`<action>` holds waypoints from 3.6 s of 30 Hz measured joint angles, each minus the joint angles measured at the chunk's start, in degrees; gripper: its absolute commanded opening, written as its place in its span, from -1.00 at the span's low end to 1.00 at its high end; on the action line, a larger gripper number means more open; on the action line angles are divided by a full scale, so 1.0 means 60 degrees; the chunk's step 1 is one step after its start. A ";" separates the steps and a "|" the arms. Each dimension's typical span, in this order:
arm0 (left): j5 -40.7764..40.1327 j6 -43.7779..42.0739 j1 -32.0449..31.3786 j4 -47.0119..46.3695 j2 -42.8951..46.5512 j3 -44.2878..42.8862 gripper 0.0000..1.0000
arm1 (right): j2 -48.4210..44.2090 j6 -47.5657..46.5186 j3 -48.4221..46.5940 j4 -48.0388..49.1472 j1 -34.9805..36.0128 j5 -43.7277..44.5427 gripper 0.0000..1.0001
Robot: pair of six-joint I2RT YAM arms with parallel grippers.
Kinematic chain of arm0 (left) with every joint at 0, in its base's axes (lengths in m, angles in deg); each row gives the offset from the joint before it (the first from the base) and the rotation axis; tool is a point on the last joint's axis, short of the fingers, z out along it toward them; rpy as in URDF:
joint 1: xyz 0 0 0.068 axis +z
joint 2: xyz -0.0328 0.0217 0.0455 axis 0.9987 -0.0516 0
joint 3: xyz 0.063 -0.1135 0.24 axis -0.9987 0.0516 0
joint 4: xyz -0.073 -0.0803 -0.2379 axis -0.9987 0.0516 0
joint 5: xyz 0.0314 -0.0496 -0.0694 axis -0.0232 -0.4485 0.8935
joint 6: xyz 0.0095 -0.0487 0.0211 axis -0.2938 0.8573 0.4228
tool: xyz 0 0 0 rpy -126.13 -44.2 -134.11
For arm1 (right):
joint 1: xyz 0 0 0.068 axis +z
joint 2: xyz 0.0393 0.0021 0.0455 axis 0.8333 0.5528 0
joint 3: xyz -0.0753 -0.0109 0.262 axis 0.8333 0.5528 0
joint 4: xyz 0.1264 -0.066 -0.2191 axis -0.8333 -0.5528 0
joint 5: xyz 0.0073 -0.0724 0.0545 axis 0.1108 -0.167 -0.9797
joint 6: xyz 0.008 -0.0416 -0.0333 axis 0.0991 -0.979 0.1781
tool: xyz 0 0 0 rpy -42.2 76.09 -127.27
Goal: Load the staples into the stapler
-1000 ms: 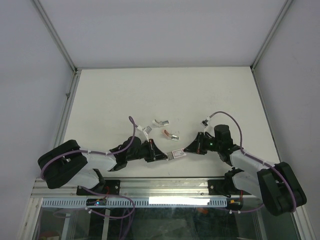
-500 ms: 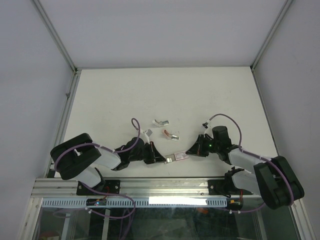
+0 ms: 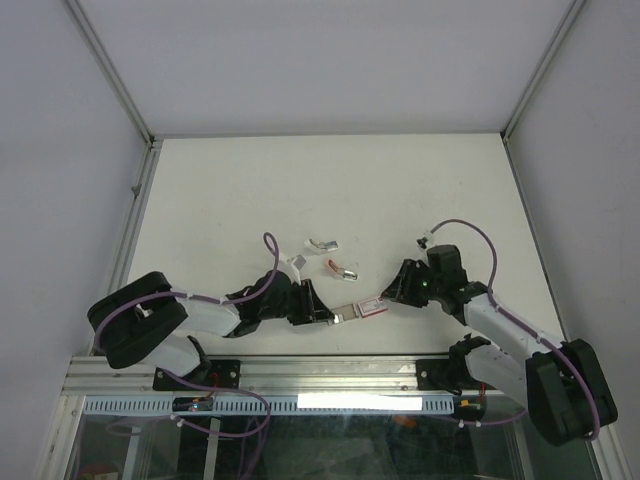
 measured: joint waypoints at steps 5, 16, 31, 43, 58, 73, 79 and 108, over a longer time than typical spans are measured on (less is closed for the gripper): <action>-0.0455 -0.0299 0.0000 0.1005 0.0900 -0.0149 0.27 | -0.0550 -0.0044 -0.0393 -0.0885 0.0000 0.0667 0.03; -0.1432 -0.2091 0.1275 0.5082 0.3840 -0.1778 0.98 | -0.1286 -0.0138 -0.1796 -0.1902 0.0820 0.1424 -0.11; -0.1246 -0.5723 0.6306 0.7763 0.4320 -0.5457 0.98 | 0.2823 0.1508 -0.3370 -0.1847 0.6492 0.4495 -0.23; -0.1421 -0.6433 0.6553 0.8142 0.4816 -0.5118 0.98 | 0.4339 0.1792 -0.4645 -0.2273 0.7297 0.5971 -0.49; -0.1421 -0.6444 0.6553 0.8145 0.4819 -0.5118 0.98 | 0.4674 0.2080 -0.4648 -0.2728 0.7570 0.6186 -0.67; -0.1377 -0.6441 0.6553 0.8145 0.4896 -0.5104 0.92 | 0.4619 0.2171 -0.4776 -0.2820 0.7584 0.6273 -1.00; -0.0408 -0.6364 0.6553 0.7712 0.5391 -0.4623 0.77 | 0.2962 0.1555 -0.4233 -0.1905 0.6841 0.5406 -1.00; 0.4040 -0.2714 0.1974 0.1708 0.4608 -0.1971 0.34 | -0.0219 0.1789 -0.1439 0.6331 0.2528 -0.5005 -1.00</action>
